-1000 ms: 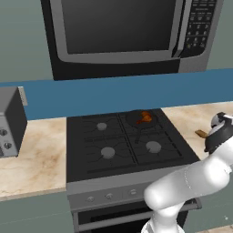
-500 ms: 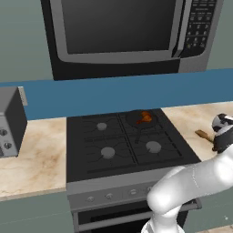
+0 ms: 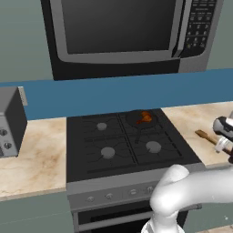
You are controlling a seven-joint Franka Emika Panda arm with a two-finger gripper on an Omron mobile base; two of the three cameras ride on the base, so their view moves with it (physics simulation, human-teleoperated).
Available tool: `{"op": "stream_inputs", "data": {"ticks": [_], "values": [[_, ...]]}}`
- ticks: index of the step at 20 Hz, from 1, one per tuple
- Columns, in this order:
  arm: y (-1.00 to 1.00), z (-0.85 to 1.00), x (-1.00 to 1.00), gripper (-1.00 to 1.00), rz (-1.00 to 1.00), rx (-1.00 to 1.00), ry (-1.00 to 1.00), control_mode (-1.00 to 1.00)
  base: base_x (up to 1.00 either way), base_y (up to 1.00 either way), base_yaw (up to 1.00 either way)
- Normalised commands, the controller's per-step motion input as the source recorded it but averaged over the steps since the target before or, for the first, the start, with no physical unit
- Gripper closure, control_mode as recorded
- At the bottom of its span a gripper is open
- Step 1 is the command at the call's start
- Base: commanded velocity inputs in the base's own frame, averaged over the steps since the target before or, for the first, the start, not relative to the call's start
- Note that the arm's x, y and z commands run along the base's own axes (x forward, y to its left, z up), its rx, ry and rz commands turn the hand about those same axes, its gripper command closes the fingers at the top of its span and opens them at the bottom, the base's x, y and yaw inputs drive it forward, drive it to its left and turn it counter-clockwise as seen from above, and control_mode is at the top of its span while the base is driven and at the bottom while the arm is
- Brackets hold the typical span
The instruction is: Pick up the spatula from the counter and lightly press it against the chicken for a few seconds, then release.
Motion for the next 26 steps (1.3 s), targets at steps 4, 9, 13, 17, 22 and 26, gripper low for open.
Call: {"op": "stream_inputs", "data": {"ticks": [4,9,13,17,22,26], "values": [[0.00,-0.26,0.14,-1.00,0.02,0.00,0.05,-1.00,0.00,0.00,0.00],[-0.01,-0.26,0.12,-1.00,0.02,0.00,0.05,-1.00,0.00,0.00,0.00],[0.00,-0.29,0.10,1.00,0.03,0.00,0.06,-1.00,0.00,0.00,0.00],[-0.06,-0.23,0.02,1.00,0.03,0.01,0.03,-1.00,0.00,0.00,0.00],[-0.05,-0.03,-0.18,1.00,0.02,0.10,0.00,-1.00,0.00,0.00,0.00],[0.14,0.17,-0.41,1.00,0.07,0.03,0.00,-1.00,0.00,0.00,0.00]]}}
